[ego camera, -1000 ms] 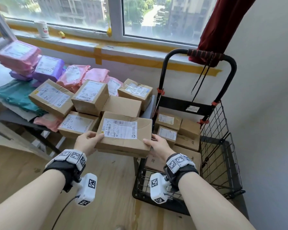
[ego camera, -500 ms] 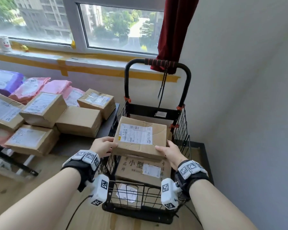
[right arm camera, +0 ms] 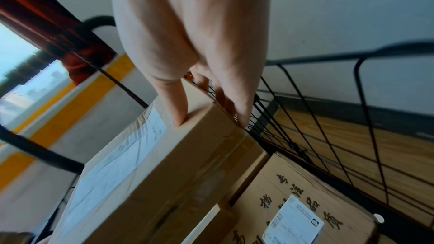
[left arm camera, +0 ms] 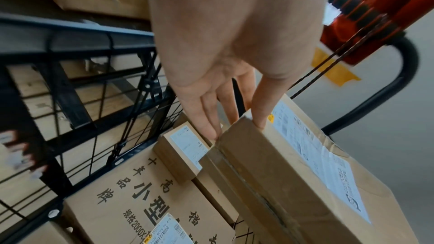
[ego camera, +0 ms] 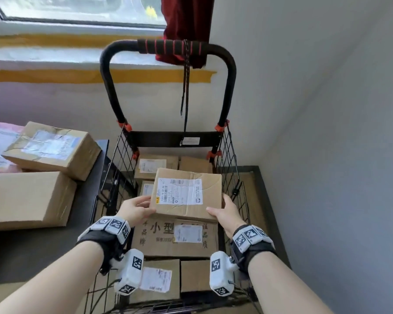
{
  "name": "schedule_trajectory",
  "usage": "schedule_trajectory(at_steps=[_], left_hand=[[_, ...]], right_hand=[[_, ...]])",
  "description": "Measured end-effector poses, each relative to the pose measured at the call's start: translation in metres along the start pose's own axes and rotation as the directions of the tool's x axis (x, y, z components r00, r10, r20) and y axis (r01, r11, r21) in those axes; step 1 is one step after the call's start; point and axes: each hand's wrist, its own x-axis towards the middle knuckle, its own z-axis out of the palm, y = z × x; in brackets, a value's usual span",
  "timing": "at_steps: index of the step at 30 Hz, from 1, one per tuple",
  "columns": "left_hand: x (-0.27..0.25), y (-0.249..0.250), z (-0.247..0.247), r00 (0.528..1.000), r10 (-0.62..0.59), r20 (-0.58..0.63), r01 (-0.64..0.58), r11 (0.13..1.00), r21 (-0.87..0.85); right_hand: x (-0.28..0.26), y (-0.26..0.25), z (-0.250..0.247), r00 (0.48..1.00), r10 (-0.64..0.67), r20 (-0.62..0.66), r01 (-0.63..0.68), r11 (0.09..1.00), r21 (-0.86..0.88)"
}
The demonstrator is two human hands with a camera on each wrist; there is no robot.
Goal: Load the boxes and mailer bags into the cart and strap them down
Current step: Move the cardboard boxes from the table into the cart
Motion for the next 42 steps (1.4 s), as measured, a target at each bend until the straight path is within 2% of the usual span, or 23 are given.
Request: schedule_trajectory(at_steps=[6,11,18,23,32,39,42], left_hand=[[0.096,-0.002,0.01,0.998,-0.059,0.026,0.059,0.998,0.004],[0.174,-0.02,0.036,0.988,-0.118,0.102,0.118,0.993,0.007],[0.23,-0.056,0.063,0.973,-0.174,0.149,0.168,0.984,0.058],[0.246,-0.071,0.072,0.98,-0.188,0.063,0.176,0.971,0.162],[0.256,-0.077,0.074,0.974,-0.218,0.055,0.199,0.95,0.24],[0.226,-0.061,0.072,0.986,-0.167,-0.001,0.161,0.955,0.249],[0.196,-0.047,0.069,0.991,-0.132,-0.01,0.13,0.958,0.257]], right_hand=[[0.076,0.025,0.02,0.981,0.139,-0.138,-0.13,0.989,0.074],[0.13,0.052,0.019,0.947,0.212,-0.24,-0.207,0.977,0.044],[0.177,0.084,0.018,0.909,0.321,-0.267,-0.334,0.943,-0.004],[0.201,0.099,0.023,0.906,0.361,-0.221,-0.374,0.927,-0.018],[0.228,0.103,0.025,0.912,0.381,-0.149,-0.391,0.919,-0.043],[0.203,0.076,0.023,0.921,0.366,-0.131,-0.379,0.921,-0.093],[0.175,0.055,0.022,0.937,0.346,-0.048,-0.349,0.928,-0.128]])
